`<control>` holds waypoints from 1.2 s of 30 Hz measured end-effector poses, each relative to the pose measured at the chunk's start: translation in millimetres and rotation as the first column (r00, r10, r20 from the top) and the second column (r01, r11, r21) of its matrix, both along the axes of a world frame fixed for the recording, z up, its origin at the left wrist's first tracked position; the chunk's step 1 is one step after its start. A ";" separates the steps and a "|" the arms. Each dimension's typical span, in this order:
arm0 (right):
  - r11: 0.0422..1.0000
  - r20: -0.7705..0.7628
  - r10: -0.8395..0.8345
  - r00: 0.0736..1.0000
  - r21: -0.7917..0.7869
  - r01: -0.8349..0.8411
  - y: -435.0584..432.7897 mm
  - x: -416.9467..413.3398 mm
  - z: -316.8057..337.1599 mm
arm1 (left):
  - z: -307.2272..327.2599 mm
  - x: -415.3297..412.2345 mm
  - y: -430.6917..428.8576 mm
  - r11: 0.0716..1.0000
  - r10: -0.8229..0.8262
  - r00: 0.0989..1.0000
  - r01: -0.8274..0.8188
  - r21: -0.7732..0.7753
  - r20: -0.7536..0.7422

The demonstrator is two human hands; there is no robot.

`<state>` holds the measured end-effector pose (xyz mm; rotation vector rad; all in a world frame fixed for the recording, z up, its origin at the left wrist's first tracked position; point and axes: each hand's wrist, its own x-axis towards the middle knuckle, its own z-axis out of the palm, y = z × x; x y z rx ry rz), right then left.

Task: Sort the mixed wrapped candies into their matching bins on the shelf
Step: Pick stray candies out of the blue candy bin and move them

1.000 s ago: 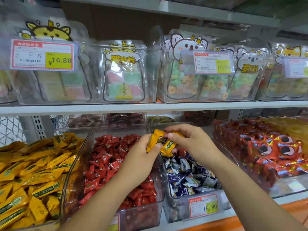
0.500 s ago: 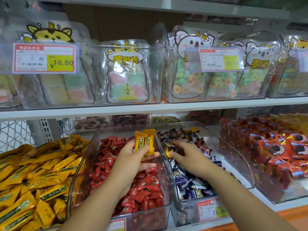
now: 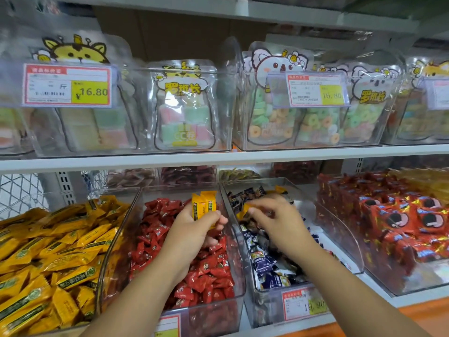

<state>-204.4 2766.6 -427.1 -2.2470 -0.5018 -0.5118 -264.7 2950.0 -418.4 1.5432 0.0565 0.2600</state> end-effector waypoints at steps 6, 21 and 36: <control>0.808 -0.074 0.249 0.966 0.566 -0.165 13.1 -27.8 35.8 | 4.2 -3.5 1.3 0.985 -0.054 0.997 0.042 0.169 0.063; 0.925 -0.025 -0.319 0.947 -0.226 0.306 -43.5 53.4 19.5 | 8.1 2.9 7.5 0.965 -0.105 0.989 0.075 0.252 0.107; 0.702 -0.189 -0.466 0.864 -0.674 0.231 -12.7 111.5 9.7 | -5.0 9.1 13.4 0.955 -0.160 0.982 0.128 0.268 0.102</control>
